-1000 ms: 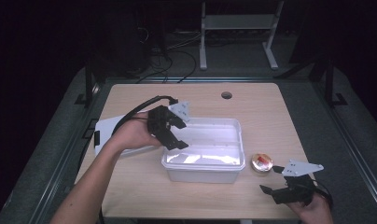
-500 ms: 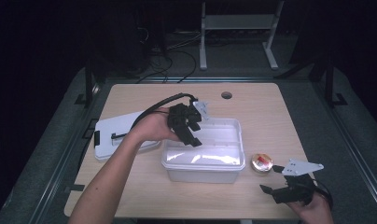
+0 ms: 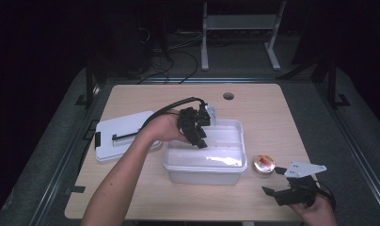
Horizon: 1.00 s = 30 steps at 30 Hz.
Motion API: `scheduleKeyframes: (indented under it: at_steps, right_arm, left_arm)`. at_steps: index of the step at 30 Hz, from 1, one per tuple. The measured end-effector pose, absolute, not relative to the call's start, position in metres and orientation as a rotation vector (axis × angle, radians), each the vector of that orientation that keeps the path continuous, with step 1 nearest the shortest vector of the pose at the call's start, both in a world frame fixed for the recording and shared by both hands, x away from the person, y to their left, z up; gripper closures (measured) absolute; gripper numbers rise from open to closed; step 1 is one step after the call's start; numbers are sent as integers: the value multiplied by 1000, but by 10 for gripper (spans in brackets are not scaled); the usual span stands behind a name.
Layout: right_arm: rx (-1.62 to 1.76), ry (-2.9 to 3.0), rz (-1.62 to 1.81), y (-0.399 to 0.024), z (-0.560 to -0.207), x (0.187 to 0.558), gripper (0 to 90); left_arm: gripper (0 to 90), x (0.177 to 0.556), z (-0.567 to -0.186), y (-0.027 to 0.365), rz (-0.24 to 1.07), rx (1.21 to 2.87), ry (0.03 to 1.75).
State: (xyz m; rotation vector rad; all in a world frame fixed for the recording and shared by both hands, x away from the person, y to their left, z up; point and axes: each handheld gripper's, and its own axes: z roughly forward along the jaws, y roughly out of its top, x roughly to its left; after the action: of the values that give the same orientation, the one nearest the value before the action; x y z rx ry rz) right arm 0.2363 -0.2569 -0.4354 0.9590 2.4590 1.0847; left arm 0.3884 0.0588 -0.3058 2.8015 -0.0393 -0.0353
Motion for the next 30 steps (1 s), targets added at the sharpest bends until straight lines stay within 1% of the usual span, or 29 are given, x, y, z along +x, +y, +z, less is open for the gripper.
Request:
scheduleKeyframes:
  at_steps: [18, 25, 30]
  right_arm:
    - [953, 2455, 1087, -258, -434, 236, 167]
    - [951, 2453, 1086, -258, -434, 236, 167]
    - [950, 2452, 1088, -258, -433, 236, 167]
  left_arm:
    - [823, 394, -318, 46, -42, 2842, -71]
    - [881, 396, -318, 46, -46, 2842, -66]
    - [888, 397, -318, 46, -62, 2842, -64]
